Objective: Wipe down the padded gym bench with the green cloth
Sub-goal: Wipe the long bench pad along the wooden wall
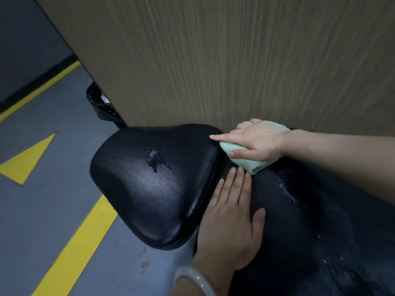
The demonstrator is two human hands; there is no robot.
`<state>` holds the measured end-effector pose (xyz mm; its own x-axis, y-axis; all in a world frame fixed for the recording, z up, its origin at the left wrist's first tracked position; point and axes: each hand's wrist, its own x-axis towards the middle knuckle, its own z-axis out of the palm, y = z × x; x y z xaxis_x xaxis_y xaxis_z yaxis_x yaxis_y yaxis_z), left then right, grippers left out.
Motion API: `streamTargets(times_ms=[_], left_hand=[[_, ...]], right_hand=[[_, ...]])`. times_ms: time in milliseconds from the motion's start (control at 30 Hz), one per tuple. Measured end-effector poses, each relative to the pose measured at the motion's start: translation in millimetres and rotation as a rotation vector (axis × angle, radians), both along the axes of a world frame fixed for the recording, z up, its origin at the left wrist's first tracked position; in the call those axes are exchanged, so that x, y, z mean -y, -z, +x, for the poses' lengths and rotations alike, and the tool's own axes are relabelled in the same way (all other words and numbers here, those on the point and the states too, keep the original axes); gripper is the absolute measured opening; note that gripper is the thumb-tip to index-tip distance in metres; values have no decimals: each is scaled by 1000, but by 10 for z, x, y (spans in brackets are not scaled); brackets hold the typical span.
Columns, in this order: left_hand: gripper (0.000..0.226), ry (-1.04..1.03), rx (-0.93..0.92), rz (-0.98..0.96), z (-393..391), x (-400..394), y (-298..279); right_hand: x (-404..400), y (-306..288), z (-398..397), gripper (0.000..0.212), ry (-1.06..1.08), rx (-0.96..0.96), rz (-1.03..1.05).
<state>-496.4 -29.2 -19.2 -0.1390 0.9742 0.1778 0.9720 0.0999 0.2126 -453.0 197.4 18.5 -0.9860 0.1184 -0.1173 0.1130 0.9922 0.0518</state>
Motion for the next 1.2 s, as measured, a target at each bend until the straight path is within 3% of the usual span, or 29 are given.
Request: streamTargets(times_ms=[400, 567, 700, 967, 1200], left_hand=[[72, 1, 2, -27, -5, 18, -31], [70, 23, -57, -75, -18, 30, -29], [76, 30, -37, -115, -12, 31, -68], [81, 6, 0, -108, 6, 30, -76], [87, 7, 19, -91, 0, 16, -65]], right_hand=[[532, 98, 535, 58, 302, -179, -229], [905, 106, 896, 67, 505, -207, -159], [1159, 111, 1240, 58, 720, -259, -137], [1292, -30, 2298, 59, 1107, -71, -134], [1098, -5, 1752, 60, 1327, -35, -132]])
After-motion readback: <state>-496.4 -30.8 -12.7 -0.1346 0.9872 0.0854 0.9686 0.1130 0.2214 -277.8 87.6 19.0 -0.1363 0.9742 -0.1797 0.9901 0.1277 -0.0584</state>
